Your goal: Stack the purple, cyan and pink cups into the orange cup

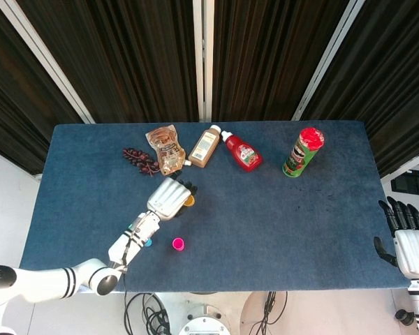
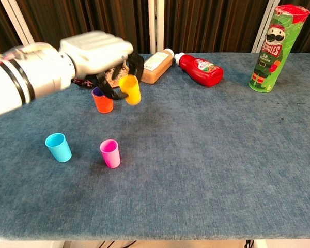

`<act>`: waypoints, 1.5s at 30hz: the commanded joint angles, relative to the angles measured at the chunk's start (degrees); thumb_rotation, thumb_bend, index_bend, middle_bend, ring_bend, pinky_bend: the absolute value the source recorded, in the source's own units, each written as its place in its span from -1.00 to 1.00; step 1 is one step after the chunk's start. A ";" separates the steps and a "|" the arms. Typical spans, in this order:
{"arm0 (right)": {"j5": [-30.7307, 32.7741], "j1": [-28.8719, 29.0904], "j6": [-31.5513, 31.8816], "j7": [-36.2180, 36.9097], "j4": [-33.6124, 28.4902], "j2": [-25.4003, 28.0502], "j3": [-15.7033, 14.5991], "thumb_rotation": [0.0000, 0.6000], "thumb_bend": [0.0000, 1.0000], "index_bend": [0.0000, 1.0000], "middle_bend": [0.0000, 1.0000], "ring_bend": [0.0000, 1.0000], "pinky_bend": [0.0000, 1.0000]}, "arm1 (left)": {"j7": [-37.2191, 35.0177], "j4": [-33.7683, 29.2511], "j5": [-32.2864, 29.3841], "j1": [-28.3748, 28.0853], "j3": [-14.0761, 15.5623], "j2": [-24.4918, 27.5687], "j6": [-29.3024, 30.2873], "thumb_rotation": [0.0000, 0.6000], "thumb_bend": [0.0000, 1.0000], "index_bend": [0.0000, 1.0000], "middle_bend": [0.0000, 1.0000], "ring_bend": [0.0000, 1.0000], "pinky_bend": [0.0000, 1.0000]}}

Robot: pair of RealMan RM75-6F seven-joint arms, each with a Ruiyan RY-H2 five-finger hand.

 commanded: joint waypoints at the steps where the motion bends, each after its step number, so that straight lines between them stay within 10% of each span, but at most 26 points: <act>1: -0.24 0.00 0.08 -0.02 -0.05 -0.10 -0.11 1.00 -0.29 -1.00 -1.00 -1.00 -1.00 | 1.76 -1.34 -2.64 0.56 -1.29 2.60 0.88 1.00 -0.37 -0.09 -0.06 0.07 -0.58; 22: 0.07 0.01 -0.10 -0.25 -0.13 -0.23 -0.03 1.00 -0.29 -1.00 -1.00 -1.00 -1.00 | -1.33 4.01 -8.60 0.66 0.00 2.37 -2.82 1.00 -0.37 -0.09 -0.06 0.06 -0.58; 31: 0.27 0.13 -0.28 -0.02 0.29 -0.44 0.09 1.00 -0.29 -1.00 -1.00 -1.00 -1.00 | -1.05 4.65 -8.42 0.53 0.43 2.03 -2.22 1.00 -0.43 -0.48 -0.48 -0.47 -0.68; 45: -0.76 0.76 0.08 -0.20 -1.08 0.65 0.47 1.00 -0.29 -1.00 -1.00 -1.00 -1.00 | 1.91 -17.61 -7.83 8.77 4.19 13.25 9.57 1.00 -0.54 -0.48 -0.47 -0.48 -0.69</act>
